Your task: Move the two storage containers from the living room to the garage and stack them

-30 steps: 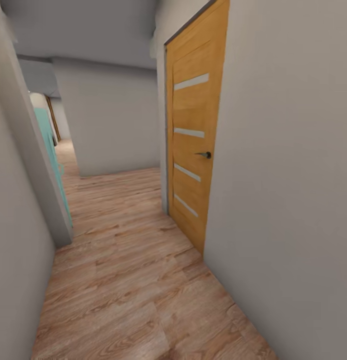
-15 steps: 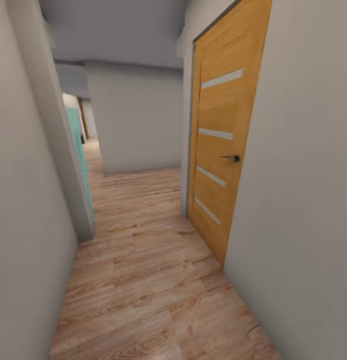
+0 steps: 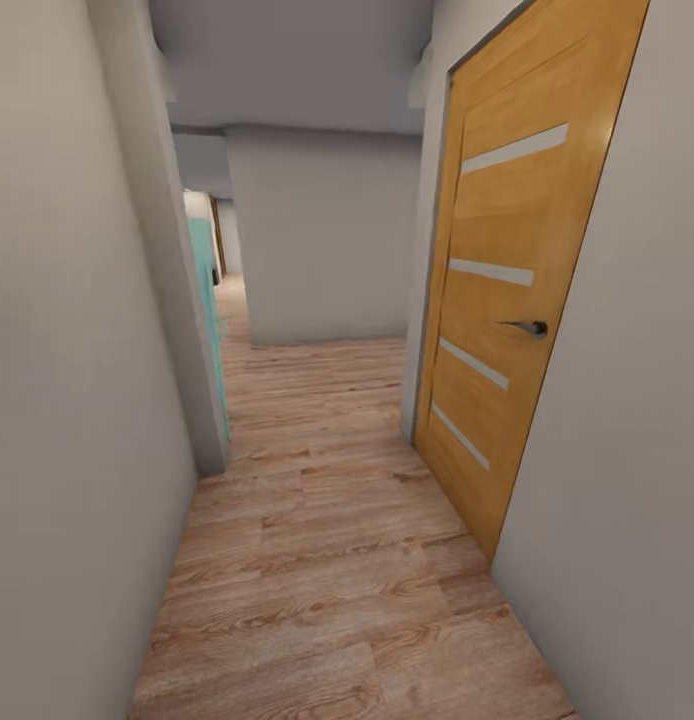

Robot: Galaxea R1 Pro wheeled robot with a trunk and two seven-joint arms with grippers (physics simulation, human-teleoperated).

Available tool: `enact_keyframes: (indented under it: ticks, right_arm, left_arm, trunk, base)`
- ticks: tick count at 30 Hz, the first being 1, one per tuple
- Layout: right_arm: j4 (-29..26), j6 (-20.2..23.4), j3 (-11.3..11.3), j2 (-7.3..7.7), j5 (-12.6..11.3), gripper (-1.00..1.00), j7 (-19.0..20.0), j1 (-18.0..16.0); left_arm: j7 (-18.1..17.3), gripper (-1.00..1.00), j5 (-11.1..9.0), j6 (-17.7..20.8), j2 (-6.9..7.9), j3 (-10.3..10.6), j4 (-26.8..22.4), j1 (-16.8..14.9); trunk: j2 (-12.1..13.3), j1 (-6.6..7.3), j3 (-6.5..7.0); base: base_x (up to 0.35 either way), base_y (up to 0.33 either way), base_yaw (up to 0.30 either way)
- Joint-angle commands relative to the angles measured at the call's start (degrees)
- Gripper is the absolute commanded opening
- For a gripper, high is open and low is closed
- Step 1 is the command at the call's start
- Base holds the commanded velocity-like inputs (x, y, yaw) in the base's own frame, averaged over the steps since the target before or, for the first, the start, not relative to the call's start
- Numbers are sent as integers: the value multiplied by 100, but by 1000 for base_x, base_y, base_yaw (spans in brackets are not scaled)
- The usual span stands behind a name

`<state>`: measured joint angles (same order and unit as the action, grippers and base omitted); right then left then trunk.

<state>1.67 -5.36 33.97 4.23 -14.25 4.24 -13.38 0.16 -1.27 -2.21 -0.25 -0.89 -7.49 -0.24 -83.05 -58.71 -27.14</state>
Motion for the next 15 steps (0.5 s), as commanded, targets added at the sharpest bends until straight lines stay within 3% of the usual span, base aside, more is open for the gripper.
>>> enact_keyframes:
  ticks: [1,7,15]
  right_arm:
    - [18,-36,39,1,-61,100,36,-6]
    - [18,-36,39,5,-61,100,40,-6]
    - [18,-31,39,2,-61,100,41,-6]
  left_arm:
    - [2,100,-13,-16,-1,-8,2,-2]
    - [2,100,-13,-16,-1,-8,-5,-2]
    - [2,100,-13,-16,6,-8,-15,-2]
  trunk:
    - [-3,-2,-5]
    - [-3,-2,-5]
    - [-3,-2,-5]
  base:
    - [186,0,177]
    - [183,-28,25]
    - [196,-132,1]
